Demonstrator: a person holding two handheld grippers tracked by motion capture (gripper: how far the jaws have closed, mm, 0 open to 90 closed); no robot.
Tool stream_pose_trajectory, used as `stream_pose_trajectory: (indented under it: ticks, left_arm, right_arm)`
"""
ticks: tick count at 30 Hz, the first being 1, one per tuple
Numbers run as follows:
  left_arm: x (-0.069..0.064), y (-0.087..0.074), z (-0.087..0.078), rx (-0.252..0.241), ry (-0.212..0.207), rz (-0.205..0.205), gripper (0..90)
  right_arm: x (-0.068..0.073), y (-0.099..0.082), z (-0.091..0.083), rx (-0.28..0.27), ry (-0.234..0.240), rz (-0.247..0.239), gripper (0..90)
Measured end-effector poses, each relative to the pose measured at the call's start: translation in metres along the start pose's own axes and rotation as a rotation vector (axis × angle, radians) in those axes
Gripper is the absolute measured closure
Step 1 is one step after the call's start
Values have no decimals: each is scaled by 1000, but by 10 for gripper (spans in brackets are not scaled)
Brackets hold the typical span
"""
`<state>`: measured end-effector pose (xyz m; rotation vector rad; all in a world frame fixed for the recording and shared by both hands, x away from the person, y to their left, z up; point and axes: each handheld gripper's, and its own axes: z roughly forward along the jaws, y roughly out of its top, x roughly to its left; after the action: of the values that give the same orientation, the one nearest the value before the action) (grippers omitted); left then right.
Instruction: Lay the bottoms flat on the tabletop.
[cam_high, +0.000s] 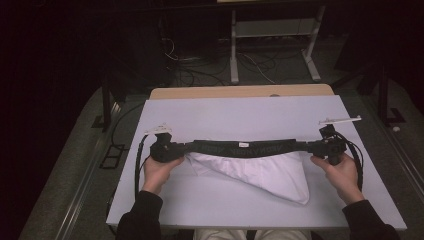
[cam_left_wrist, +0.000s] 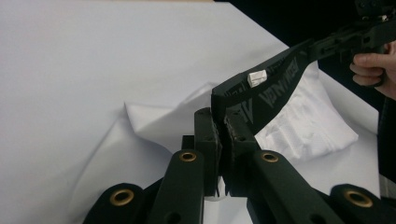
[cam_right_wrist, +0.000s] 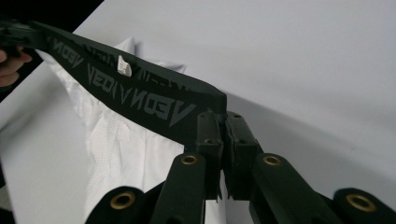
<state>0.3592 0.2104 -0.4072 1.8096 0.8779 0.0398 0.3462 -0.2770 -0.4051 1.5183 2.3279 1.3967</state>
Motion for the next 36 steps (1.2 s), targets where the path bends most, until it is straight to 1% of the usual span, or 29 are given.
stream_pose_trajectory:
  ticks: [1,2,3,4,5,6,7,10,11,12,13,14,15,17,18,19,21,23,24,25,26,28,29,30,31,32,33,34,36]
  left_arm:
    - [0,0,0,0,0,0,858]
    - [0,1,1,-13,2,-5,858]
    - [-1,4,4,-25,13,-3,858]
    - [-1,4,4,-25,13,-3,858]
    - [-1,6,7,-32,21,5,858]
    - [-1,6,7,-32,21,5,858]
    - [-1,6,8,-39,27,0,858]
    - [1,8,11,-40,49,5,858]
    - [4,9,13,-37,60,7,858]
    - [4,9,13,-37,60,7,858]
    - [5,9,14,-38,71,8,858]
    - [7,9,15,-36,75,7,858]
    - [9,9,16,-30,89,7,858]
    - [10,10,16,-30,97,11,858]
    - [13,11,16,-39,103,7,858]
    - [13,11,16,-39,103,7,858]
    - [15,14,16,-37,117,7,858]
    - [18,21,18,-8,137,26,858]
    - [19,24,18,2,149,37,858]
    - [21,29,19,8,154,35,858]
    - [22,33,20,7,154,28,858]
    - [24,43,22,0,160,29,858]
    - [25,49,23,-5,162,32,858]
    - [25,52,24,-11,163,28,858]
    - [26,57,25,-21,165,27,858]
    - [27,59,26,-23,169,27,858]
    - [29,65,29,-30,173,20,858]
    - [29,65,29,-30,173,20,858]
    - [32,73,31,-22,180,15,858]
  right_arm:
    - [-2,3,1,-2,-10,0,853]
    - [-2,3,1,-2,-10,0,853]
    - [-8,9,2,-13,-22,3,853]
    - [-8,9,2,-13,-22,3,853]
    - [-13,15,3,-31,-23,8,853]
    - [-13,15,3,-31,-23,8,853]
    - [-18,20,6,-34,-31,4,853]
    - [-21,24,8,-40,-32,1,853]
    - [-25,29,14,-37,-33,-1,853]
    - [-25,29,14,-37,-33,-1,853]
    - [-27,33,19,-27,-38,-12,852]
    - [-27,33,19,-27,-38,-12,852]
    - [-28,38,24,-27,-44,-18,852]
    - [-28,40,27,-23,-45,-23,852]
    - [-28,47,32,-16,-51,-37,852]
    - [-28,47,32,-16,-51,-37,852]
    - [-28,53,34,-23,-51,-37,852]
    - [-27,60,34,-40,-47,-31,852]
    - [-27,60,34,-40,-47,-31,852]
    - [-27,63,35,-38,-47,-29,852]
    - [-27,67,36,-30,-48,-32,852]
    - [-28,78,37,-25,-66,-39,852]
    - [-31,89,36,-36,-61,-23,852]
    - [-31,89,36,-36,-61,-23,852]
    - [-32,93,35,-43,-60,-19,852]
    - [-33,99,35,-46,-59,-9,852]
    - [-36,107,34,-58,-56,-3,852]
    - [-36,107,34,-58,-56,-3,852]
    - [-39,113,33,-73,-43,8,852]
